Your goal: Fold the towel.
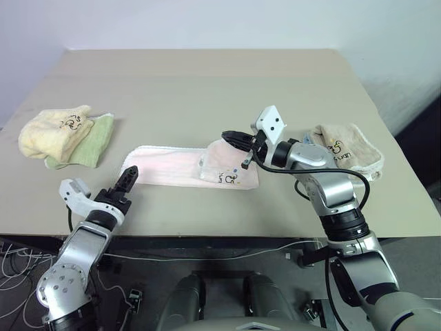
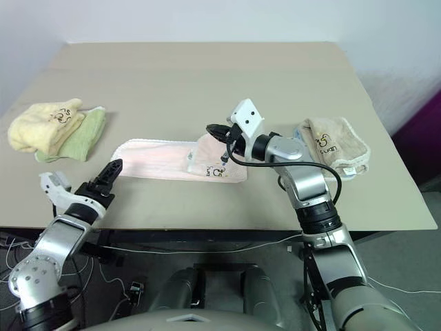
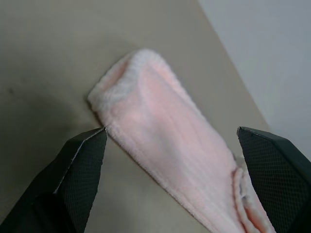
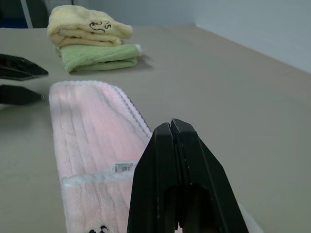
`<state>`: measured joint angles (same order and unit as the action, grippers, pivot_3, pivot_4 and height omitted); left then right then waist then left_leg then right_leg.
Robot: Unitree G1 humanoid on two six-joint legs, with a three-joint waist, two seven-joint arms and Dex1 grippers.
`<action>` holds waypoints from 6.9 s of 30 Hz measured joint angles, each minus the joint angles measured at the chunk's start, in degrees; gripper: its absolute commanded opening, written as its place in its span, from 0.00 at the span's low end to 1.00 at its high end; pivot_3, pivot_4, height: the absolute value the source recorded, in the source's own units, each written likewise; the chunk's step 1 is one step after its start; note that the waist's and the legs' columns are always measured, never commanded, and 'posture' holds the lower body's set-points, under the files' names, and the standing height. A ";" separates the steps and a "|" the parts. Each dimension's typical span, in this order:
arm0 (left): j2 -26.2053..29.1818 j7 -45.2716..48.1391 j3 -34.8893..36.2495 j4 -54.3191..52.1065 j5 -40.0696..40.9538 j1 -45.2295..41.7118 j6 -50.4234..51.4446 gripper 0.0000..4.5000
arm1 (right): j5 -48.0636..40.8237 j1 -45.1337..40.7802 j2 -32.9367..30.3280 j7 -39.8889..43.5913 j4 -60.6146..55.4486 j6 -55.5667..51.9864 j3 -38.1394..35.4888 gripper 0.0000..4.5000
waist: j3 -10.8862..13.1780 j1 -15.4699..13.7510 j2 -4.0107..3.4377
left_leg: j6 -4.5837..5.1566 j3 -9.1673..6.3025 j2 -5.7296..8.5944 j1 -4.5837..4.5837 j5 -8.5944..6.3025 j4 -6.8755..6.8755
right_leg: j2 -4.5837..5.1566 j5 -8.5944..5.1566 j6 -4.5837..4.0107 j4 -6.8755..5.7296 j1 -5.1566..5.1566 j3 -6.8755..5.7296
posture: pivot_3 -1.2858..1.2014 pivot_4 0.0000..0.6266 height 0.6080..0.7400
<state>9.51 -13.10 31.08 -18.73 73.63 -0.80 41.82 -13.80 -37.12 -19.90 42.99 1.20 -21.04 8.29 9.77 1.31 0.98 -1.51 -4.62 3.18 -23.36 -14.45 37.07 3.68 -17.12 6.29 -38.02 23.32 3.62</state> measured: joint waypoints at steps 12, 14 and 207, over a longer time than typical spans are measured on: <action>-0.85 -7.12 -1.07 6.96 2.06 -8.69 -2.80 1.00 | -0.02 1.18 -0.88 -1.33 -2.59 -1.81 -1.01 0.00 | -0.01 -0.81 0.00 | -0.06 -0.07 0.05 0.02 0.04 0.02 | -0.03 0.01 -0.01 0.00 -0.10 -0.15 | 0.52 0.24 1.00; -0.69 -7.08 -1.18 8.16 1.50 -9.76 -3.23 0.91 | -0.03 1.32 -0.88 -1.54 -3.34 -1.98 -1.04 0.00 | -0.01 -0.79 0.00 | -0.06 -0.07 0.05 0.02 0.04 0.02 | -0.03 0.01 -0.01 0.00 -0.11 -0.15 | 0.52 0.24 1.00; 19.23 63.09 -27.00 24.70 -49.40 -23.86 -22.34 0.00 | -50.97 -1.25 5.79 -72.01 -6.07 -52.32 -66.47 0.01 | 0.17 1.10 -0.22 | -0.05 -0.09 -0.04 -0.18 0.08 -0.34 | 0.08 0.00 -0.05 0.09 0.16 -0.17 | 0.52 0.24 1.00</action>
<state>28.74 49.99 4.08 5.97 24.23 -24.66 19.48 -64.76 -38.37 -14.11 -29.02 -4.87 -73.36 -58.18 9.94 2.40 0.77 -1.56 -4.71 3.15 -23.54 -14.37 36.73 3.76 -17.12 6.24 -37.94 23.48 3.46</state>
